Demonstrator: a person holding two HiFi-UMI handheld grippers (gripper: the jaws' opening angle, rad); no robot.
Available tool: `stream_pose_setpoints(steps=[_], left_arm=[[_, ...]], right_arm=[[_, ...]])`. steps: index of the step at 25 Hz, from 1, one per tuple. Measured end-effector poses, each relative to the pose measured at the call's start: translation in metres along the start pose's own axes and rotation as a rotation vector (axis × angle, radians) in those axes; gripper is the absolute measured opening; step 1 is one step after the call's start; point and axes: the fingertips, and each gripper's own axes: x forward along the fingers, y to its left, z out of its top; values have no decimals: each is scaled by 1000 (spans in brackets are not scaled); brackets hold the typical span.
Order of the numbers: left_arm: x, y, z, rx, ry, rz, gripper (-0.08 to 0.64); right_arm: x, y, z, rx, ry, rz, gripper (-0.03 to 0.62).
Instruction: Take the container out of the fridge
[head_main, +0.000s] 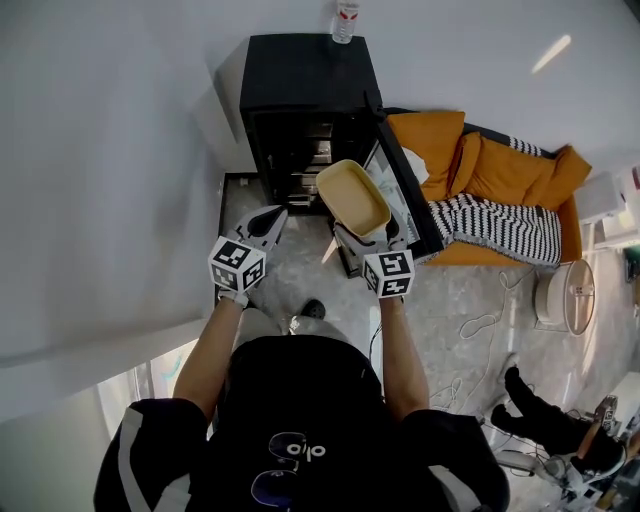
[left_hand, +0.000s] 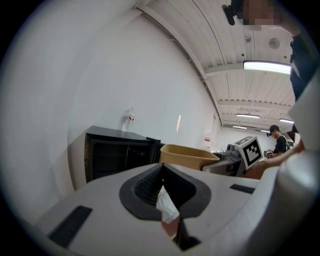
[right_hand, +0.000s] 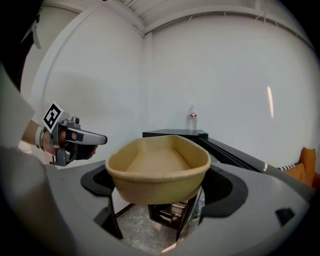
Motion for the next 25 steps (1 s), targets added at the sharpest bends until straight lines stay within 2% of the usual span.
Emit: stream_pose_setpoints(steps=[7, 12, 25], left_arm=[[-24, 4, 4, 13, -6, -10, -2], [-61, 7, -2, 11, -11, -9, -2], [-158, -19, -43, 4, 7, -36, -2]], right_arm=[[-14, 20, 0, 9, -3, -25, 523], [-28, 48, -4, 9, -1, -44, 523], [-83, 129, -41, 46, 23, -111, 523]])
